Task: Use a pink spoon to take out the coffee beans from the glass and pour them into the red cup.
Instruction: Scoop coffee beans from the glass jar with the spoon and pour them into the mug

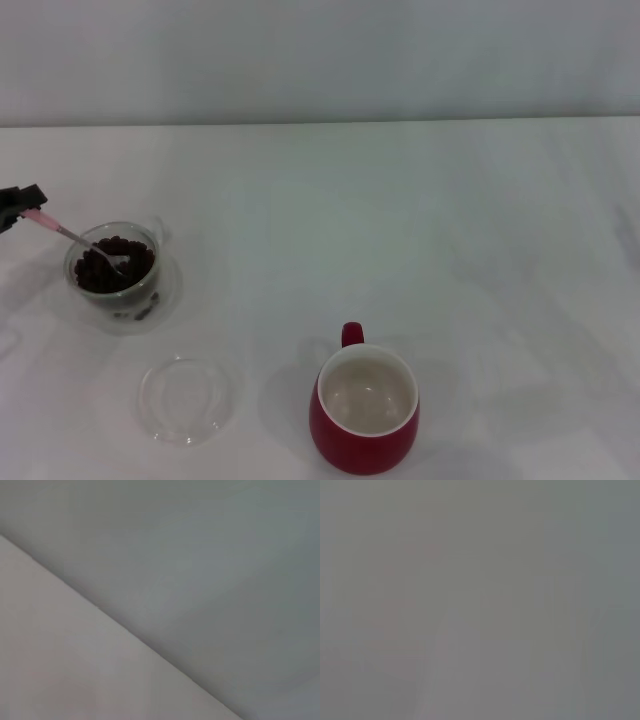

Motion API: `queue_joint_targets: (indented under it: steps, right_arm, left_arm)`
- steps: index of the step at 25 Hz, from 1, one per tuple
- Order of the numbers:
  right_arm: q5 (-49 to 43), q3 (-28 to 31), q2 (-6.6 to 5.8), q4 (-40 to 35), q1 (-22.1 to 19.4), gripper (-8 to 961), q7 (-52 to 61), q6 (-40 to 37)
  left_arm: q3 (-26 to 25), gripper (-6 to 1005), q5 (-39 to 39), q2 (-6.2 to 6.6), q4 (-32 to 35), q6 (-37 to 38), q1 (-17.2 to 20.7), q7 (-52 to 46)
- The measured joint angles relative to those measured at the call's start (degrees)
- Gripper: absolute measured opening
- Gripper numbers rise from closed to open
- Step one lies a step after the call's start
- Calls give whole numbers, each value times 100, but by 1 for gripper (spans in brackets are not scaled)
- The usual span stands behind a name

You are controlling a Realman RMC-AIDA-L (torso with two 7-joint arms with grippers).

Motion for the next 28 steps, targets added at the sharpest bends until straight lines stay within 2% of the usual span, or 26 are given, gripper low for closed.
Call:
queue_joint_targets:
  steps: [13, 28]
  right_arm:
    - [0, 0, 0, 11, 5, 620, 0, 3]
    - [0, -84, 0, 27, 20, 620, 16, -70]
  left_arm:
    - [-297, 135, -262, -125, -84, 153, 260, -115]
    - [-741, 134, -565, -209, -19, 1241, 598, 339]
